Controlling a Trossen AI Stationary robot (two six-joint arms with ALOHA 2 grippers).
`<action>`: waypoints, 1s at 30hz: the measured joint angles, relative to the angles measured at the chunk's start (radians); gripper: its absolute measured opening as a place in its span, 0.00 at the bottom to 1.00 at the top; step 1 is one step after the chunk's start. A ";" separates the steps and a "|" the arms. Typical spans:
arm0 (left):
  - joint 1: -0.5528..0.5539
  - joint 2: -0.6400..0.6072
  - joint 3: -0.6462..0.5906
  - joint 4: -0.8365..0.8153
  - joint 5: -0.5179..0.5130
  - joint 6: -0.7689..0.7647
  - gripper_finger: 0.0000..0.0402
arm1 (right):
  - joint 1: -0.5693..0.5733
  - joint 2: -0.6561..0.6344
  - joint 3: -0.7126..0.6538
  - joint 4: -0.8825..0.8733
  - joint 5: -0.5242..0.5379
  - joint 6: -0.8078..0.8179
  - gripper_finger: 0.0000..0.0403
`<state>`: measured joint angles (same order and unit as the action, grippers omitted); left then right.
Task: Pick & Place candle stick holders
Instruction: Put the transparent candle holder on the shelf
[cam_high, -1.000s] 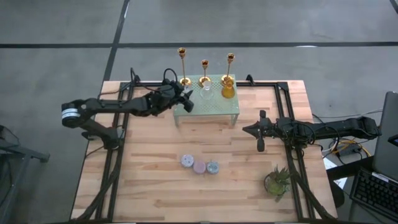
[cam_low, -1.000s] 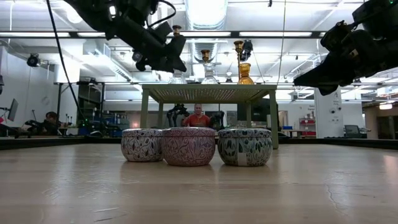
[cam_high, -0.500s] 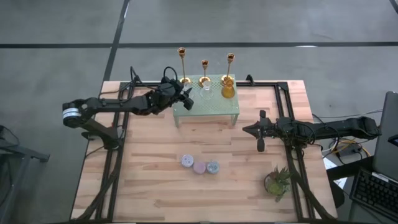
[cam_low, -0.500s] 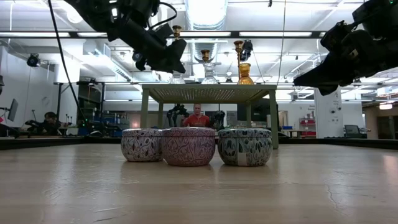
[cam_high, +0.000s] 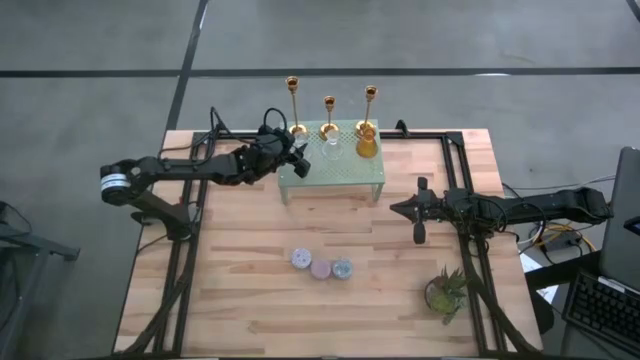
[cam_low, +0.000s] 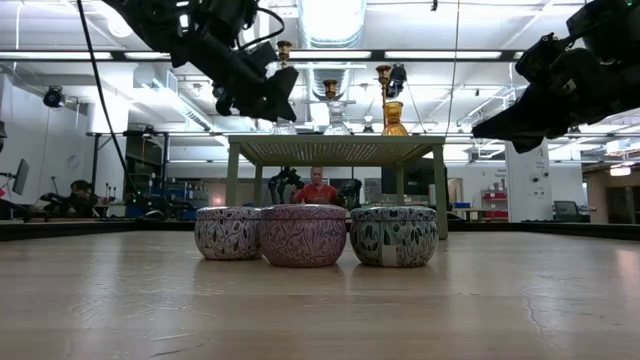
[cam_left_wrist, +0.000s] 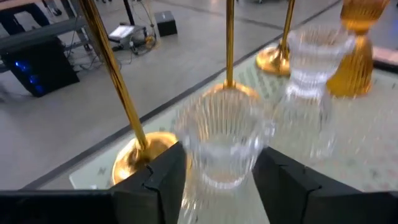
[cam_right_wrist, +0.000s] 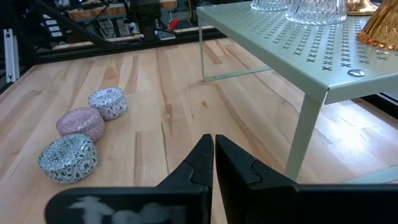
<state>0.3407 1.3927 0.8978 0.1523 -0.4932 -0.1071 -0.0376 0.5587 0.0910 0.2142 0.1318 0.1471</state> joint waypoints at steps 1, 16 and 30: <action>0.000 -0.001 0.000 -0.013 0.002 -0.002 0.46 | 0.000 0.000 0.000 0.000 0.000 0.000 0.03; -0.002 -0.021 -0.001 -0.133 0.029 0.006 0.66 | 0.000 0.000 0.000 0.000 0.000 0.002 0.03; -0.008 -0.025 0.023 -0.144 0.076 0.021 0.69 | 0.000 0.000 0.000 0.000 0.000 0.002 0.03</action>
<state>0.3329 1.3678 0.9210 0.0082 -0.4173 -0.0863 -0.0377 0.5591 0.0910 0.2141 0.1318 0.1493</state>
